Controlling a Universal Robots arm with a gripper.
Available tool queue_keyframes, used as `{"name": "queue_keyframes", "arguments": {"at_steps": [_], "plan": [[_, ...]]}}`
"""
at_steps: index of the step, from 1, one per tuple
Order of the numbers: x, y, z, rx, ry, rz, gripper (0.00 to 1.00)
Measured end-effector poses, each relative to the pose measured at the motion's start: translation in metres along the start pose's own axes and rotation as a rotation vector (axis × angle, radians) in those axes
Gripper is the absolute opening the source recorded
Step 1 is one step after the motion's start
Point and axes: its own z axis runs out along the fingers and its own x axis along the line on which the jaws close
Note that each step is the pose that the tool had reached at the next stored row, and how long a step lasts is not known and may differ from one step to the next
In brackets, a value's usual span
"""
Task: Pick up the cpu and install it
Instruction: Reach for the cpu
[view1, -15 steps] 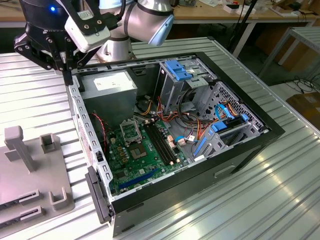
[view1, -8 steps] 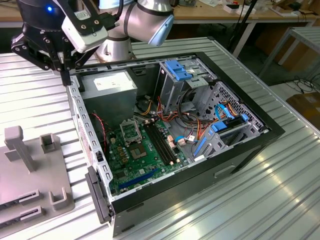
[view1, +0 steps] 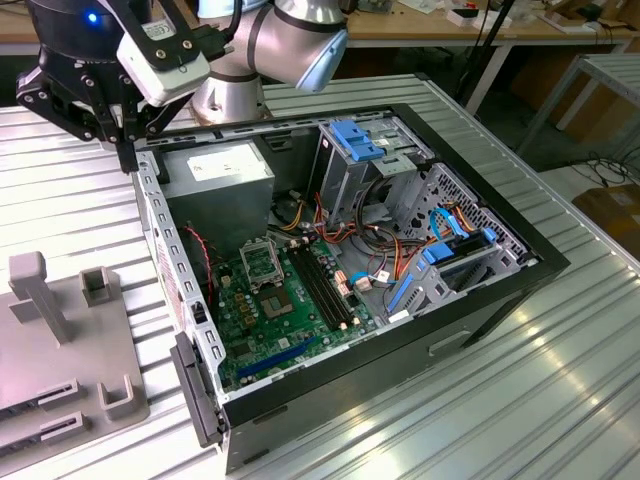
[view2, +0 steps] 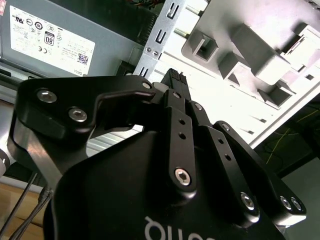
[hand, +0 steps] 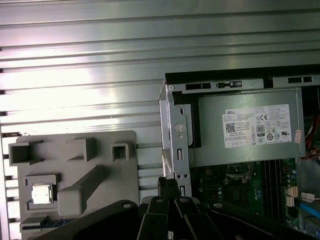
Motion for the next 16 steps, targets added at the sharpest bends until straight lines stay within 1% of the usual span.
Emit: {"name": "queue_keyframes", "arguments": {"at_steps": [16], "plan": [[0.0091,-0.0007,-0.0002,0.0,0.0,0.0,0.11]]}}
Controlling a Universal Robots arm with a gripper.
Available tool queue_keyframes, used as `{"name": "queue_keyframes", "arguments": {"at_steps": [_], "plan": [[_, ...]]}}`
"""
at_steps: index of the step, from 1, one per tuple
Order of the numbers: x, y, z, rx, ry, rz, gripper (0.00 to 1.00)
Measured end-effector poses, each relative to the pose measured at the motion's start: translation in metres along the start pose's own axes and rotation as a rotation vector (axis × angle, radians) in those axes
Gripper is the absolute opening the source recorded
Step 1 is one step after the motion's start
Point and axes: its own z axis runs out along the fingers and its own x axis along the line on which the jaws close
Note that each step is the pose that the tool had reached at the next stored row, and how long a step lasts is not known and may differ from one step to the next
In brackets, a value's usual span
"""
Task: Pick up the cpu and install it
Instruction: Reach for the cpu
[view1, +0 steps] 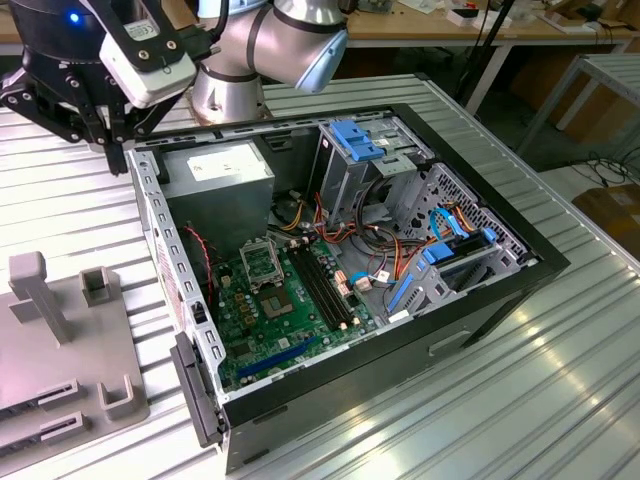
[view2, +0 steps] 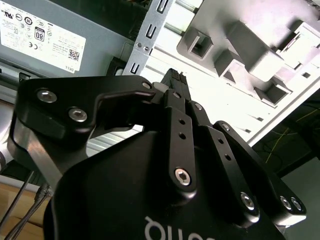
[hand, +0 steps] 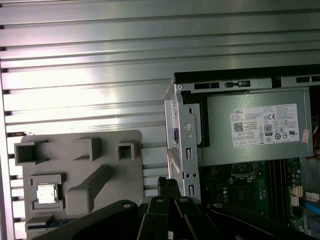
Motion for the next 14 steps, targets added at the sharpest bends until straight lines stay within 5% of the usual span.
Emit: {"name": "queue_keyframes", "arguments": {"at_steps": [7,11,14], "plan": [[0.0032,-0.0002,-0.0001,0.0,0.0001,0.0,0.11],[0.0175,-0.0013,-0.0005,0.0,0.0001,0.0,0.11],[0.0185,-0.0014,-0.0005,0.0,0.0001,0.0,0.11]]}}
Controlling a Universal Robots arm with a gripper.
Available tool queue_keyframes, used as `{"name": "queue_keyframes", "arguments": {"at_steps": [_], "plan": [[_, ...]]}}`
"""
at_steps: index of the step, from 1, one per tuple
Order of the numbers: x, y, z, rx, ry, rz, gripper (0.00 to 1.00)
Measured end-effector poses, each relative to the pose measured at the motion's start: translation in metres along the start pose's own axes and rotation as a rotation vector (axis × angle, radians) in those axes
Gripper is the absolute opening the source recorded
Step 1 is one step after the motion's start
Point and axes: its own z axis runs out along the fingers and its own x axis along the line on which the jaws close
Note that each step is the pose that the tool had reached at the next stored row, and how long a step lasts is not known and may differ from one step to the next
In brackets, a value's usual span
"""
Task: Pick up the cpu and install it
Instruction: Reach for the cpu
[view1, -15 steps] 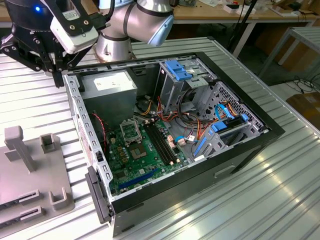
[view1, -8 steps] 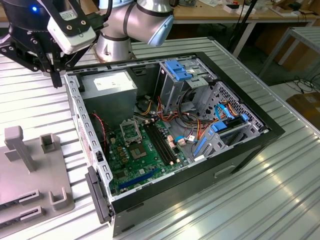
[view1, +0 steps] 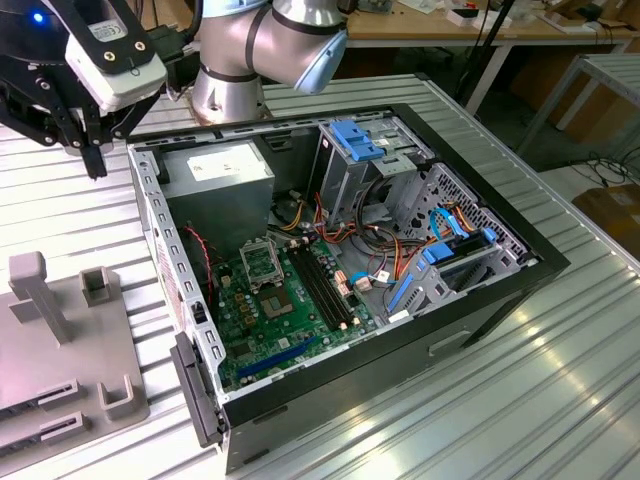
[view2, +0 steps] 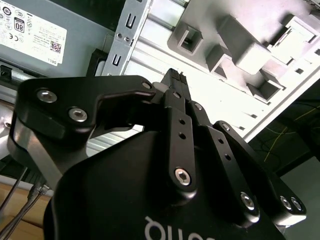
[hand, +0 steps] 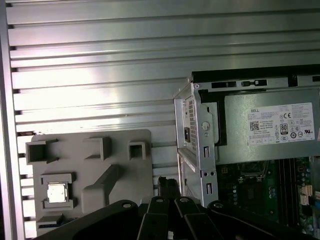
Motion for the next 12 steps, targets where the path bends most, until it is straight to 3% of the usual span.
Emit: {"name": "queue_keyframes", "arguments": {"at_steps": [12], "plan": [[0.0114,-0.0009,-0.0003,0.0,0.0,0.0,0.11]]}}
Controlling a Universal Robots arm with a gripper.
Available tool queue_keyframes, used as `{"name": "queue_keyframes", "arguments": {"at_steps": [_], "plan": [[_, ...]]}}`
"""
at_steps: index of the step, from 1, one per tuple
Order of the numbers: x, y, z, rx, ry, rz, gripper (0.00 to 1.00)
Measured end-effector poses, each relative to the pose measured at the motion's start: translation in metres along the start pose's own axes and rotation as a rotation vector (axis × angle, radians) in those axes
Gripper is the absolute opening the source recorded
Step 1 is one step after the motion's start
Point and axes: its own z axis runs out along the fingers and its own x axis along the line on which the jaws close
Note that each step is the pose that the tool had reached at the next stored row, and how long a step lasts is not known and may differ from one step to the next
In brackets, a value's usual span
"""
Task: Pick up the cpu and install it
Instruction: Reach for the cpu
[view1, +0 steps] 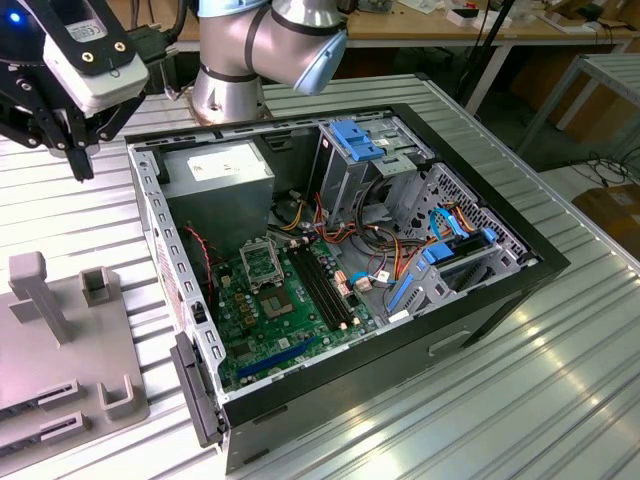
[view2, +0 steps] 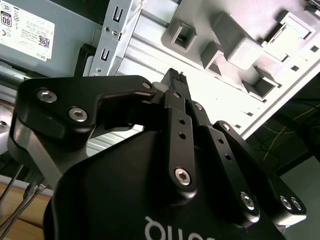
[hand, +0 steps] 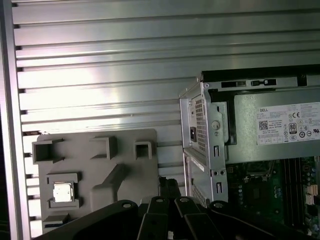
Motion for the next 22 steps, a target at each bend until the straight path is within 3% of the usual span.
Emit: {"name": "queue_keyframes", "arguments": {"at_steps": [22], "plan": [[0.0228,-0.0017,-0.0003,0.0,0.0,0.0,0.11]]}}
